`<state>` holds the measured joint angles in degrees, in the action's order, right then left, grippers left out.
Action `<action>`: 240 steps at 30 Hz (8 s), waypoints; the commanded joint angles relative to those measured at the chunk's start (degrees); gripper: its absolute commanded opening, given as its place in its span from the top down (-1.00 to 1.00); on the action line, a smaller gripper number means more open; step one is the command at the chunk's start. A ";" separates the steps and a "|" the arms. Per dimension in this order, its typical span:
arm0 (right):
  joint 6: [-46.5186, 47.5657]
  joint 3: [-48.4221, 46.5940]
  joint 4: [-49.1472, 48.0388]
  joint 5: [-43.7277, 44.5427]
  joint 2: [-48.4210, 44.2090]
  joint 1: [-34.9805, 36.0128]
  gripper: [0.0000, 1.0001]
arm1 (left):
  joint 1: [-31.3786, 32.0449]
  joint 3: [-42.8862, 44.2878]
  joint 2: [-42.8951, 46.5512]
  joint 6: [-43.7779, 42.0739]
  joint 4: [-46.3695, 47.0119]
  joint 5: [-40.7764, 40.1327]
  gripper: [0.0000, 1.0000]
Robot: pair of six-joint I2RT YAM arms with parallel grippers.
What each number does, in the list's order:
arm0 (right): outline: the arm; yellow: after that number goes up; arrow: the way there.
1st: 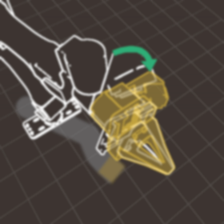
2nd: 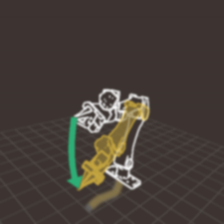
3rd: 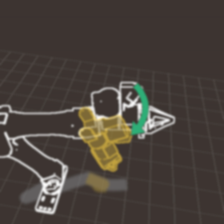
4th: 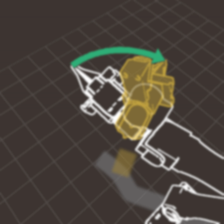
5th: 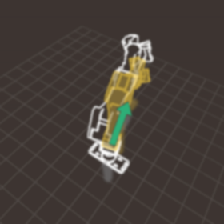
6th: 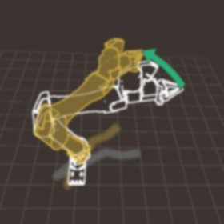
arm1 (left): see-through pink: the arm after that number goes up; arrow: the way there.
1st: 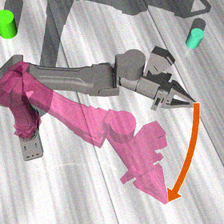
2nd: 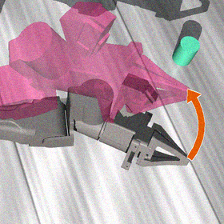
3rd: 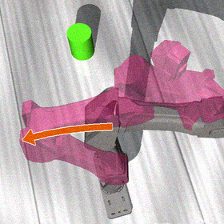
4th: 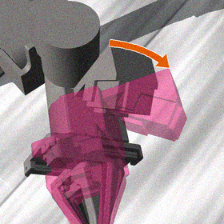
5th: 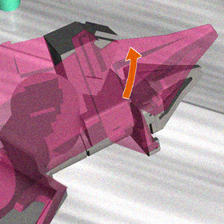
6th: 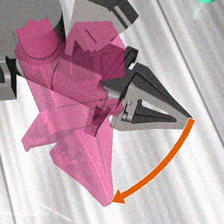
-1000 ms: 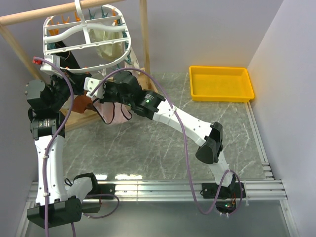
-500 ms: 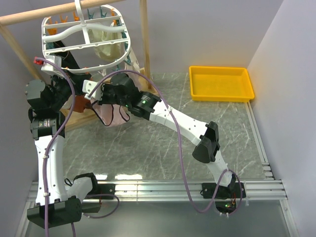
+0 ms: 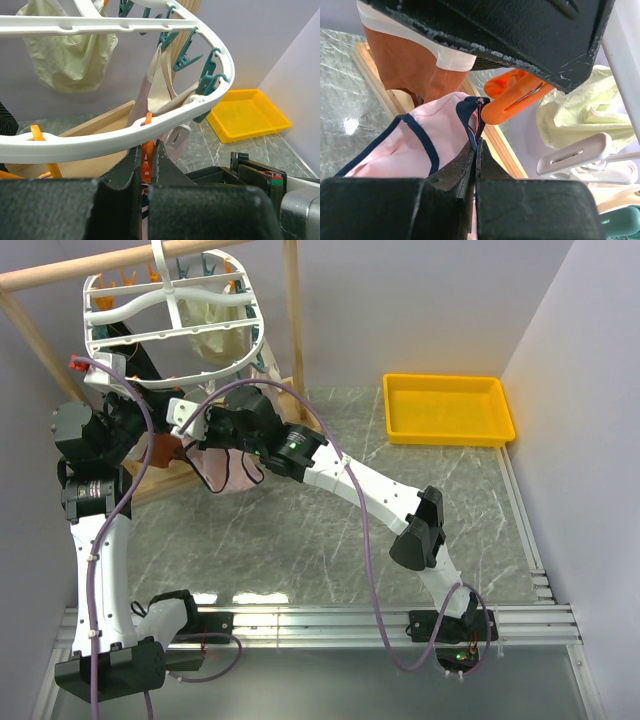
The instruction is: Clip the underwear to the hanger
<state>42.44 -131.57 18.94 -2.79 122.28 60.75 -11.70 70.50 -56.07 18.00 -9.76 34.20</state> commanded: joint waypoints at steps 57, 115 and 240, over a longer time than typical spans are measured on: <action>-3.06 -6.33 -5.40 -0.38 -2.75 -1.51 1.00 | 0.28 -1.33 1.41 -9.21 -8.35 3.07 0.99; -14.65 9.74 -6.02 -3.89 -12.58 -0.90 -0.08 | 0.19 0.70 2.63 -2.00 -12.65 -3.26 -0.38; -53.72 59.12 -50.49 -15.34 -23.29 -12.69 1.00 | 7.22 -25.06 23.55 -5.54 -12.14 2.81 0.23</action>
<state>-16.14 -75.68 -26.06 -25.10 105.82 43.46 -4.58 42.76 -33.50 4.40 -20.36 35.81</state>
